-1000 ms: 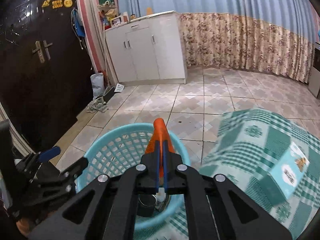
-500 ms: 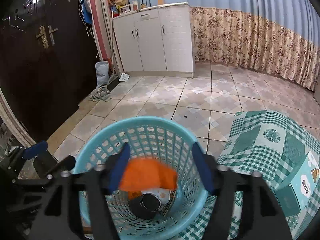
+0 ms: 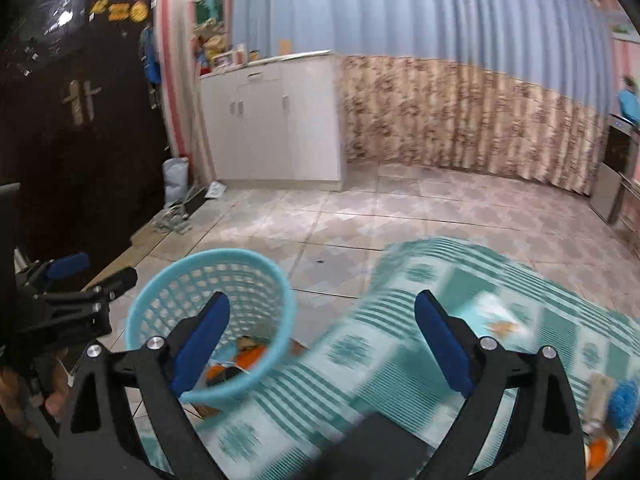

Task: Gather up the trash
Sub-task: 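Grasp the white round disc with the left tool while the right tool grasps the orange lid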

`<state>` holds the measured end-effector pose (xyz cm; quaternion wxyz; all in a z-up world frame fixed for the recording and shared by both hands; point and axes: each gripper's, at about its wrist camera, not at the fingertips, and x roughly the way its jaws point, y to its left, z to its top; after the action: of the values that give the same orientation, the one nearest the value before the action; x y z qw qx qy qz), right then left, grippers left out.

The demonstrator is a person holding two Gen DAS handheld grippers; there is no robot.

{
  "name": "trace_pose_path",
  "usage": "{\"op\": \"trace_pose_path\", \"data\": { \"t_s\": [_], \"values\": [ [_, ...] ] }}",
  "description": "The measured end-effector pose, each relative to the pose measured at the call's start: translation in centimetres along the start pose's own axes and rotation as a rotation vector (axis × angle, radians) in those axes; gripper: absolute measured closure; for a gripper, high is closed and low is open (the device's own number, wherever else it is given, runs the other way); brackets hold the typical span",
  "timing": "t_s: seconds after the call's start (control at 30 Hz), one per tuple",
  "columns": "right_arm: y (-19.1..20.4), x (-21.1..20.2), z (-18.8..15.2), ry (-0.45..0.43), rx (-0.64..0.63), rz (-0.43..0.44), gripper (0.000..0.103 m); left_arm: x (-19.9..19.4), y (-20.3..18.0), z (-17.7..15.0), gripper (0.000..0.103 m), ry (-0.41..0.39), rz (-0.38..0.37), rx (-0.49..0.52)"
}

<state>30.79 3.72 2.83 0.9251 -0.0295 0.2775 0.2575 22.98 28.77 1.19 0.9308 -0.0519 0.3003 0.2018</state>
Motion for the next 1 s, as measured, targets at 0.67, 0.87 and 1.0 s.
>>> {"op": "trace_pose_path", "data": {
  "t_s": [0.67,0.87,1.0],
  "values": [
    [-30.0,-16.7,-12.3,-0.024,0.322,-0.649,0.006,-3.9,-24.8,-4.2,0.005,0.069,-0.359,0.147],
    [-33.2,-16.8,-15.3,0.007,0.381,-0.683,0.006,-4.2,-31.7,-7.4,0.005,0.119,-0.432,0.229],
    [-33.3,-16.9,-15.9,0.011,0.393,-0.673,0.006,-3.8,-35.8,-9.9,0.005,0.169,-0.494,0.292]
  ]
}}
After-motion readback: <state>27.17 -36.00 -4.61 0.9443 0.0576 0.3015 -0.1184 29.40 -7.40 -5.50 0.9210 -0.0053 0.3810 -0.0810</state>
